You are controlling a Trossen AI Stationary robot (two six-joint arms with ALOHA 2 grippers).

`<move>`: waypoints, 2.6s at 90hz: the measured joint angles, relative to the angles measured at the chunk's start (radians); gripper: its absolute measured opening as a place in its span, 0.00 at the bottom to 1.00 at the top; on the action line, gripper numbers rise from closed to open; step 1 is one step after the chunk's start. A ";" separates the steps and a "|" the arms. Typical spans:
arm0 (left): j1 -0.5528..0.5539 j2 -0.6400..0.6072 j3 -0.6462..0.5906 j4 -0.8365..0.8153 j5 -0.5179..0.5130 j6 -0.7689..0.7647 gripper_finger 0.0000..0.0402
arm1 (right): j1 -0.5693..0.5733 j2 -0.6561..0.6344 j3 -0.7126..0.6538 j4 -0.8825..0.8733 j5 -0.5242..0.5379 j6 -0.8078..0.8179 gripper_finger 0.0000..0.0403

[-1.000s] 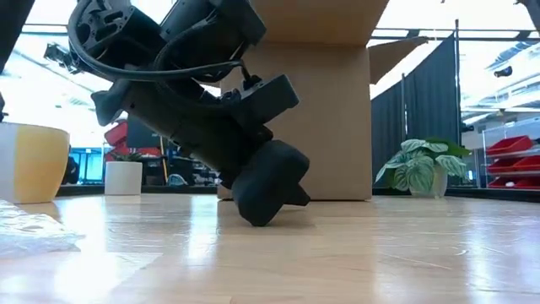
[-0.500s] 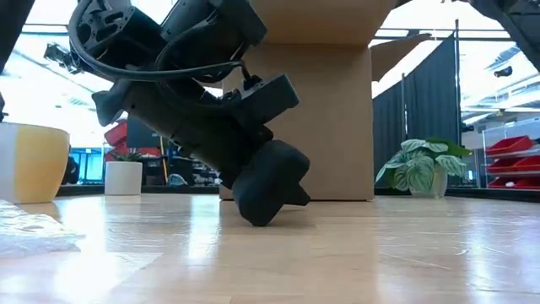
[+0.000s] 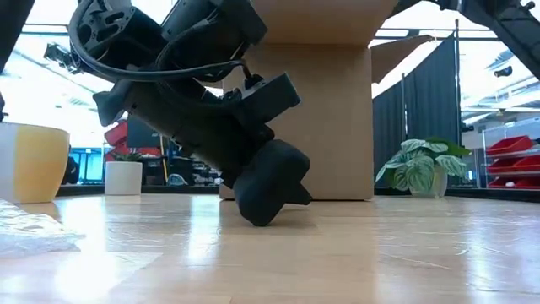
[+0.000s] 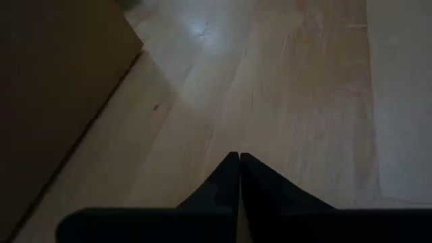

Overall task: Wrap mug
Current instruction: Put the wrapped orange mug into the box, then wrap the yellow mug with the bubble wrap

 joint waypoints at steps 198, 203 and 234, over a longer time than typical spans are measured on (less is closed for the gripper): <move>-0.605 -0.665 -0.168 -1.157 1.071 -1.046 0.36 | 1.313 0.223 0.141 0.724 0.600 0.294 0.54; -0.605 -0.665 -0.200 -1.106 1.084 -1.046 0.38 | 1.316 0.239 0.141 0.736 0.598 0.313 0.54; -0.600 -0.661 -0.345 -0.924 1.120 -1.123 0.39 | 1.304 0.261 0.141 0.778 0.609 0.321 0.54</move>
